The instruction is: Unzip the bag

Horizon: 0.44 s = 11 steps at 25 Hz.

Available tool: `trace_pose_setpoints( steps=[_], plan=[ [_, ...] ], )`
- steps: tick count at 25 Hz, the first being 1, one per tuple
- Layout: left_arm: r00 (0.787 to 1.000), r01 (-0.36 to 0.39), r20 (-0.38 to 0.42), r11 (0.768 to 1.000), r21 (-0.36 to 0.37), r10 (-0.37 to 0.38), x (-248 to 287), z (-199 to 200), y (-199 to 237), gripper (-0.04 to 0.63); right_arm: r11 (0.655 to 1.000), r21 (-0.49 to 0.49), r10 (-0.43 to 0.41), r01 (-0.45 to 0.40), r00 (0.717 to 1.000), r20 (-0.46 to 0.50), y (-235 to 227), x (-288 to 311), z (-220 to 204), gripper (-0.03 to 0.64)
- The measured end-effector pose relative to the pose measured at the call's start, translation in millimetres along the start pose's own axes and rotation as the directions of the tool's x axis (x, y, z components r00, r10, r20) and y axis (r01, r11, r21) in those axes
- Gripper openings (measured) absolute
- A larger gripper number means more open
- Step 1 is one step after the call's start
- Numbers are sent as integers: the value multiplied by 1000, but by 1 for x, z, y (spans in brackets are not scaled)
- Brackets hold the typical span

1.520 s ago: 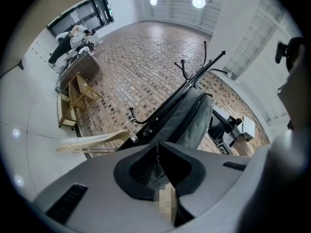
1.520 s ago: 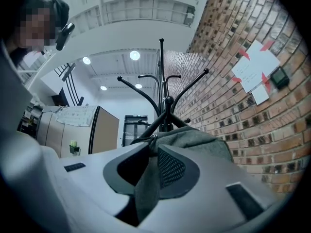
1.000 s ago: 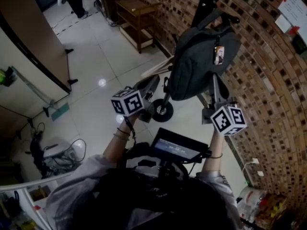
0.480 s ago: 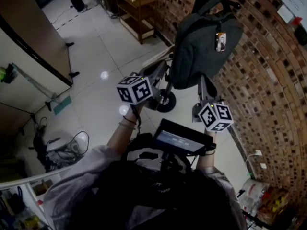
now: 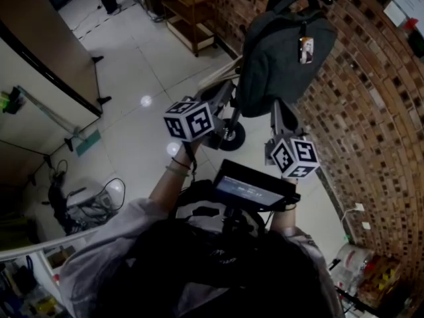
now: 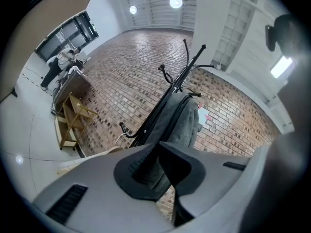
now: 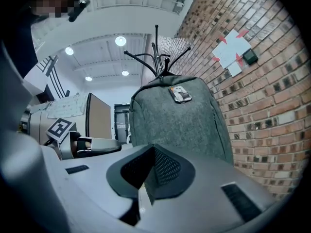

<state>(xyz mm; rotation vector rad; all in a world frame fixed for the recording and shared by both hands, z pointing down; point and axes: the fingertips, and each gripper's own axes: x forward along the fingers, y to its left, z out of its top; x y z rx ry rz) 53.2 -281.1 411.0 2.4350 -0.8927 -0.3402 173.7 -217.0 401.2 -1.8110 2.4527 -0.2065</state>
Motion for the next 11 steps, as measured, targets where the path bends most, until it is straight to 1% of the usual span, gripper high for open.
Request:
trace_pose_setpoints(
  steps=[4,11],
  plan=[
    [1000,-4,-2,1000,7,4,0,-1,0,23,1000,-16,-5,5,1000,3,1,0,1,-8],
    [1000,-13,-2,1000,4,13,-3,-1,1,23,1000,-5,-15,15,1000,8,-1,-1,2,-8]
  ],
)
